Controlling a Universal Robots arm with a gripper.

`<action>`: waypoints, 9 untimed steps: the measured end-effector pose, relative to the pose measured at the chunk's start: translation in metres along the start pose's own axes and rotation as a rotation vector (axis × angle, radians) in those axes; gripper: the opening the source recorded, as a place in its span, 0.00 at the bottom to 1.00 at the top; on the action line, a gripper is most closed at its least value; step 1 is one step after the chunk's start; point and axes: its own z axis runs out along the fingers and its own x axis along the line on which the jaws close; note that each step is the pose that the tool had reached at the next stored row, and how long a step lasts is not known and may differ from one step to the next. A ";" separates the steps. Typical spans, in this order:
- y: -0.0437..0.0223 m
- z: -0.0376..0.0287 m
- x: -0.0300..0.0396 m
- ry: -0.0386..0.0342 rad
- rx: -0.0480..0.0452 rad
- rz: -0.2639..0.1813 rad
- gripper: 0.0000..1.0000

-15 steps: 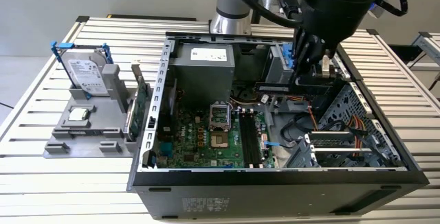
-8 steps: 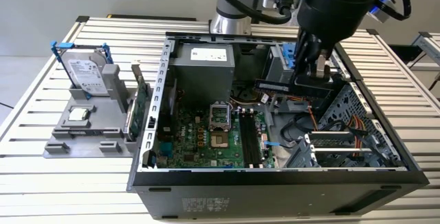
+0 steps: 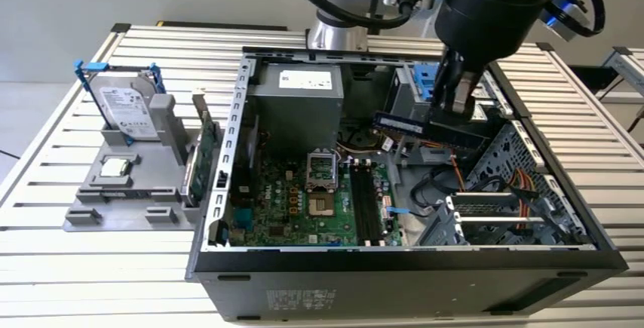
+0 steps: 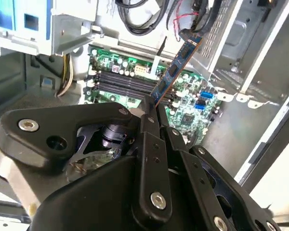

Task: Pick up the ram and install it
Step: 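Insert the ram into the slot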

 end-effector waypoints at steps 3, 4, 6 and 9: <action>0.0000 0.0002 0.0000 0.0008 0.0016 0.056 0.00; 0.0000 0.0002 0.0000 0.0010 0.0020 0.074 0.00; 0.0000 0.0005 0.0000 0.0013 0.0030 0.110 0.00; 0.0000 0.0007 0.0000 0.0020 0.0045 0.165 0.00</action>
